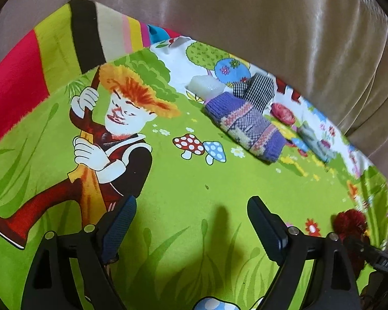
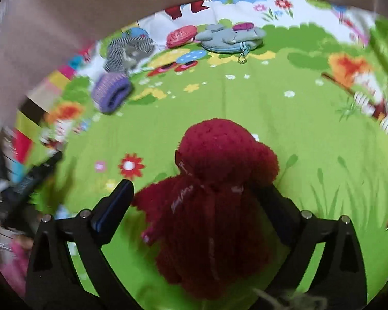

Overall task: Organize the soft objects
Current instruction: 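Grasp the red knitted toy with the right tool and lift it, then grasp the purple striped sock with the left tool while the right tool holds the red toy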

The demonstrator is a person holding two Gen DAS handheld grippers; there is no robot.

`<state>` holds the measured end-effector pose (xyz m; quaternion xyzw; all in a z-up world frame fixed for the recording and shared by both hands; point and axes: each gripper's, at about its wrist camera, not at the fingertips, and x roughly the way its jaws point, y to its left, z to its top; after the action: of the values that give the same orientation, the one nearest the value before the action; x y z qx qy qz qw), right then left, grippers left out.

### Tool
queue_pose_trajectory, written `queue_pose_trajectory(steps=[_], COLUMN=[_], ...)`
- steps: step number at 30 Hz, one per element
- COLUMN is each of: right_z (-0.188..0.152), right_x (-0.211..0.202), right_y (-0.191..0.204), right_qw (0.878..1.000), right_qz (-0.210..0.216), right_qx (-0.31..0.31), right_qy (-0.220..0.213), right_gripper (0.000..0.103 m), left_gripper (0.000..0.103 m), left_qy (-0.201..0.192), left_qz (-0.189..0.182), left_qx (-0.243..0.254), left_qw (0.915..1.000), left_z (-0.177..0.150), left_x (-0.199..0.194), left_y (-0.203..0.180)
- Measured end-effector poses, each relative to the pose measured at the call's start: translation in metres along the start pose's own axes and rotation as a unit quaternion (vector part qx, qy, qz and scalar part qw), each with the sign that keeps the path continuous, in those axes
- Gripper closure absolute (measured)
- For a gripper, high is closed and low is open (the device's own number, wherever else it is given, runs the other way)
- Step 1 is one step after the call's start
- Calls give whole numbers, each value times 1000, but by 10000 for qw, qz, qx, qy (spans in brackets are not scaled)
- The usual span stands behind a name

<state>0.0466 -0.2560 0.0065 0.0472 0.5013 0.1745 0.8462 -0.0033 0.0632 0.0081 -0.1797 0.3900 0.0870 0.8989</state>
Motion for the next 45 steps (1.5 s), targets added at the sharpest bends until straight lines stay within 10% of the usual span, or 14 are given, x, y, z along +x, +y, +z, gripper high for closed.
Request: queue_pose_trajectory(steps=[3, 6, 10, 15, 21, 24, 27, 29, 37, 45], right_z=[-14, -25, -29, -27, -27, -26, -27, -27, -27, -27], right_x=[2, -7, -9, -5, -4, -4, -4, -4, -3, -3], right_y=[14, 10, 6, 7, 6, 4, 4, 4, 6, 5], right_qw=[9937, 9916, 9907, 9912, 9916, 9920, 9921, 9921, 9921, 9920], right_qz=[-721, -489, -400, -342, -297, -254, -244, -237, -251, -257], right_qx=[-826, -1111, -1178, -1154, -1139, -1115, -1104, -1099, -1100, -1102], right_qy=[-230, -437, -551, -547, -541, -544, -546, -551, -553, -556], right_gripper=[28, 40, 40, 38, 37, 36, 36, 36, 36, 36], left_gripper=[14, 14, 14, 9, 0, 15, 64, 65, 62, 21], left_qy=[293, 575, 871, 862, 1064, 1237, 631, 597, 619, 745], left_qz=[390, -236, -523, 93, 1137, 1457, 971, 430, -330, -489], left_qx=[-31, -645, -1398, -1798, -1265, -31, 795, 962, 1135, 945], left_qw=[9988, 9960, 9850, 9799, 9797, 9816, 9901, 9926, 9911, 9915], left_z=[3, 10, 38, 80, 109, 96, 66, 40, -58, -55], left_x=[6, 15, 50, 93, 134, 139, 103, 69, -59, -65], left_y=[-14, -28, -55, -82, -106, -127, -127, -107, -16, -2])
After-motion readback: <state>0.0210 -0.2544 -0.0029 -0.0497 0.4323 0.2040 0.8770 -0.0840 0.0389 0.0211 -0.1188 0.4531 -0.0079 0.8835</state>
